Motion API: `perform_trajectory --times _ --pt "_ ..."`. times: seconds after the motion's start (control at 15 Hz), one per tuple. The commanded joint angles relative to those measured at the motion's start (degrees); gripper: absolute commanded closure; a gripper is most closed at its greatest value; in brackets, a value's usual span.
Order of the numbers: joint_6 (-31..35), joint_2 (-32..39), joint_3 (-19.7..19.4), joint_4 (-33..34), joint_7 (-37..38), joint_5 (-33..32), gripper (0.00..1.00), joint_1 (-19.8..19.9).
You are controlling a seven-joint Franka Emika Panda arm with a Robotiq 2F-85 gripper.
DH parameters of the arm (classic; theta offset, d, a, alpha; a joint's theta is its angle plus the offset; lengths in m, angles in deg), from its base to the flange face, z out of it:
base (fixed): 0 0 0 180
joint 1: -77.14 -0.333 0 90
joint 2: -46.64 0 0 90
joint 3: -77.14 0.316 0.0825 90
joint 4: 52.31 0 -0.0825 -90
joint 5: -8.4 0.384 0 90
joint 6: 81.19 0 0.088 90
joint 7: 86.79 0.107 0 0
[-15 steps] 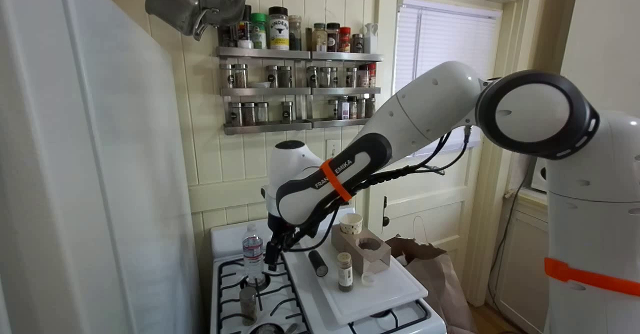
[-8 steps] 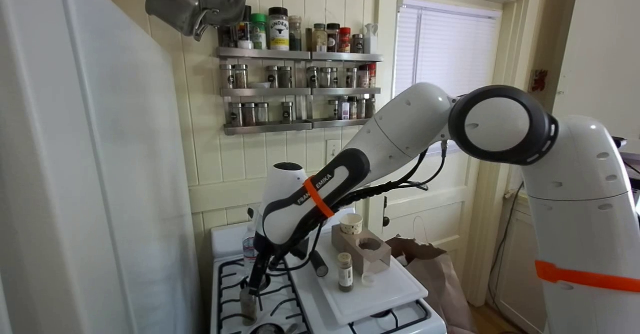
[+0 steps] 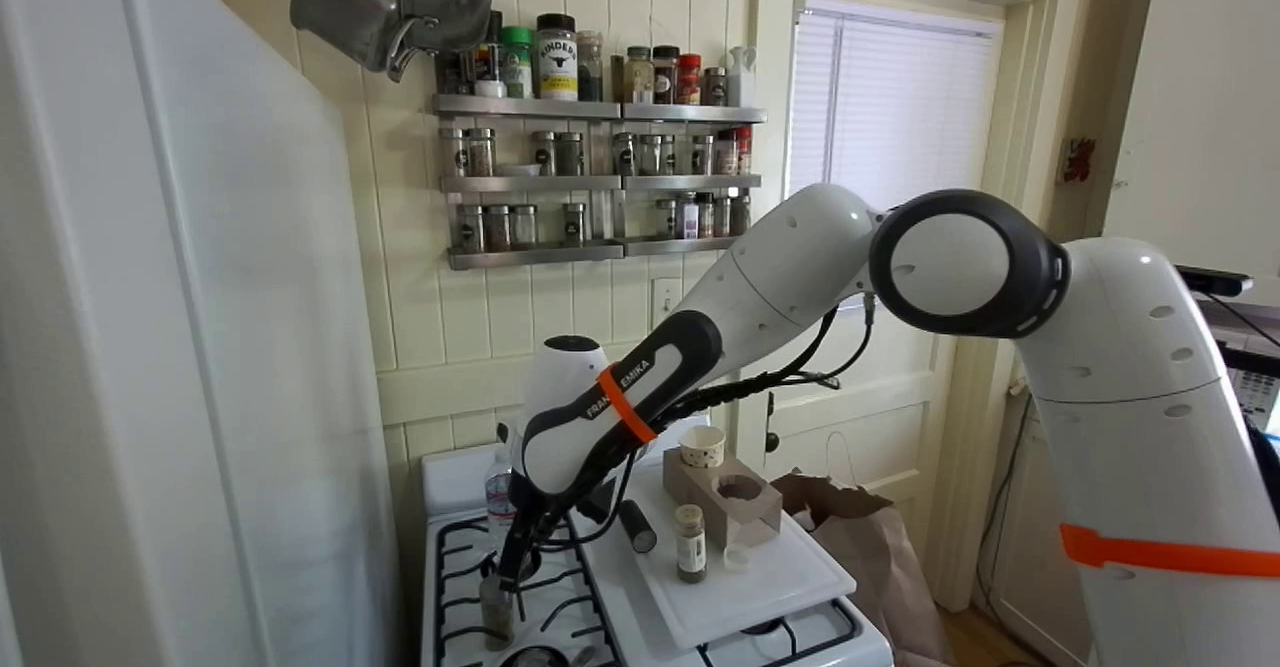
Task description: Move one glass jar on the left to the right side of the stove.
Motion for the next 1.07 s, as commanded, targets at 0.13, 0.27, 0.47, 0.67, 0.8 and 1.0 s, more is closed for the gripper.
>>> perform_trajectory --times 0.13,0.27,0.47,0.67,0.8,1.0 --pt "-1.6 6.5 -0.9 5.8 2.7 -4.2 0.00 -2.1" --pt "-2.1 7.6 -0.9 6.9 3.2 -5.1 0.00 -2.7" --pt "-1.3 8.9 -1.3 8.1 4.1 -6.7 0.11 -3.6" --pt "-2.3 9.3 -2.2 9.1 5.9 -8.2 0.21 -4.7" --pt "-2.5 9.3 -3.1 9.3 7.6 -9.5 0.38 -5.6" --pt "-3.9 9.1 -4.0 9.8 9.5 -10.7 0.59 -6.7"
